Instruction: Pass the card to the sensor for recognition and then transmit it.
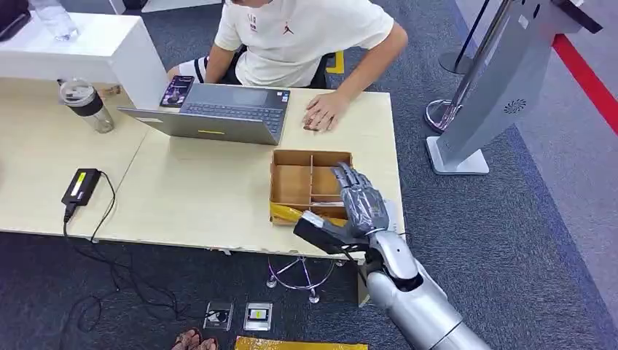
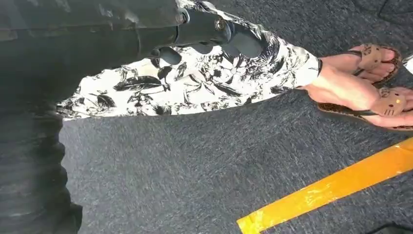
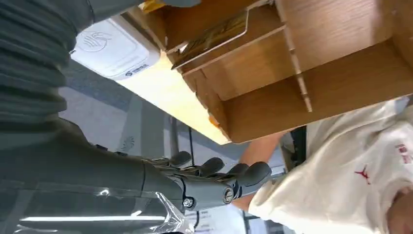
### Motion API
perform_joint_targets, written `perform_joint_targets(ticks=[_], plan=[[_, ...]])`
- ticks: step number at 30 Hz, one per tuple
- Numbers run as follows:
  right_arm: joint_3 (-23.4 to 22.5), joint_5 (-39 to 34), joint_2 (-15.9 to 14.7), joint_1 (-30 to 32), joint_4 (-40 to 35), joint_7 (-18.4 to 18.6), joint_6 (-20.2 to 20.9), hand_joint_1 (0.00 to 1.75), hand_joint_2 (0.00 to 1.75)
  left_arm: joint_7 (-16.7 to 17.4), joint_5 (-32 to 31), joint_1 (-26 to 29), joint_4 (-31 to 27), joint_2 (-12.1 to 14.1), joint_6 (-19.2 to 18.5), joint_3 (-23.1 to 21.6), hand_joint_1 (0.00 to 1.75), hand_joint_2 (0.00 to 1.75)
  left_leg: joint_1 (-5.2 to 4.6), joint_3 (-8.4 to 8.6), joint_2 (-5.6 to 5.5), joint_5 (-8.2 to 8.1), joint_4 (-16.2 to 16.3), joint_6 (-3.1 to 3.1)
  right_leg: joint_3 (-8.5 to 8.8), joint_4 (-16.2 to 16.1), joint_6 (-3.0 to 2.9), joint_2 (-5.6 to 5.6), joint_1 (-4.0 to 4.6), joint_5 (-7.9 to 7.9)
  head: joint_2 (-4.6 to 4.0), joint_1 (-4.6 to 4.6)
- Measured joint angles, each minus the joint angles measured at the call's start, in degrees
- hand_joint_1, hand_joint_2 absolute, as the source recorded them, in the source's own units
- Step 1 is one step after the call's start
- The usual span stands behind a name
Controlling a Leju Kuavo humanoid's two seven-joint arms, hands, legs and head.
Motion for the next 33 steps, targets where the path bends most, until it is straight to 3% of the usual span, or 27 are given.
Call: perform_joint_targets(ticks=[3, 5, 6, 8, 11, 15, 17, 23, 33], plan=[[-0.18, 0.04, 0.26, -0.59, 1.57, 0.09, -0.72, 0.24, 1.75, 0.00, 0.17, -0.01, 0.00, 0.02, 0.04, -0.09, 0.00, 1.75, 0.00, 0.01, 0.00, 0.00, 0.00, 0.00, 0.00, 0.00, 0.00, 0.01, 0.00, 0.00, 0.00, -0.02], [-0.53, 0.04, 0.28, -0.80, 2.65, 0.13, -1.31, 0.45, 1.75, 0.00, 0.33, 0.00, 0.00, 0.02, 0.07, -0.17, 0.00, 1.75, 0.00, 0.00, 0.00, 0.00, 0.00, 0.00, 0.00, 0.00, 0.00, 0.00, 0.00, 0.00, 0.00, 0.00], [-0.68, 0.00, 0.28, -0.92, 3.17, 0.15, -1.75, 0.45, 1.75, 0.00, 0.33, 0.00, 0.00, 0.02, 0.06, -0.24, 0.00, 1.75, 0.00, 0.00, 0.00, 0.00, 0.00, 0.00, 0.00, 0.00, 0.00, 0.00, 0.00, 0.00, 0.00, 0.00], [-0.92, -0.04, 0.28, -1.14, 4.27, 0.13, -2.63, 0.61, 1.75, 0.00, 0.42, 0.00, 0.00, 0.04, 0.06, -0.39, 0.00, 1.75, 0.00, 0.00, 0.00, 0.00, 0.00, 0.00, 0.01, 0.00, 0.00, 0.00, 0.00, 0.00, 0.00, 0.00], [-1.25, -0.18, 0.28, -1.28, 5.60, 0.11, -3.48, 0.68, 1.75, 0.00, 0.46, 0.00, 0.00, 0.09, 0.06, -0.48, 0.00, 1.75, 0.00, 0.00, 0.00, 0.00, 0.00, 0.00, 0.00, 0.00, 0.00, 0.00, 0.00, 0.00, 0.00, 0.00], [-1.42, -0.37, 0.28, -1.30, 6.84, 0.04, -4.00, 0.68, 1.75, 0.00, 0.39, 0.00, 0.00, 0.22, 0.07, -0.52, 0.00, 1.75, 0.00, 0.00, 0.00, 0.00, 0.00, 0.00, 0.00, 0.00, 0.00, 0.00, 0.00, 0.00, 0.00, 0.00], [-1.44, -0.37, 0.28, -1.31, 7.28, 0.02, -4.15, 0.77, 1.75, -0.02, 0.35, 0.00, 0.00, 0.30, 0.06, -0.55, 0.00, 1.75, 0.00, 0.01, 0.00, 0.00, 0.00, 0.00, 0.00, 0.00, 0.00, 0.00, 0.00, 0.00, 0.00, 0.00], [-1.44, -0.77, 0.28, -1.30, 8.44, -0.46, -4.50, 0.70, 1.75, -0.11, 0.31, 0.00, 0.00, 0.35, 0.04, -0.90, 0.00, 1.75, 0.00, 0.00, 0.00, 0.00, 0.00, 0.00, 0.00, 0.00, 0.00, 0.00, 0.00, 0.00, 0.00, 0.00], [-1.29, -1.79, 0.28, -0.77, 8.68, -0.81, -4.11, 0.80, 1.75, -0.74, 0.57, 0.00, 0.00, 0.41, 0.04, -1.62, 0.00, 1.75, 0.00, 0.01, 0.00, 0.00, 0.00, 0.00, 0.00, 0.00, 0.00, 0.00, 0.00, 0.00, 0.00, 0.00]])
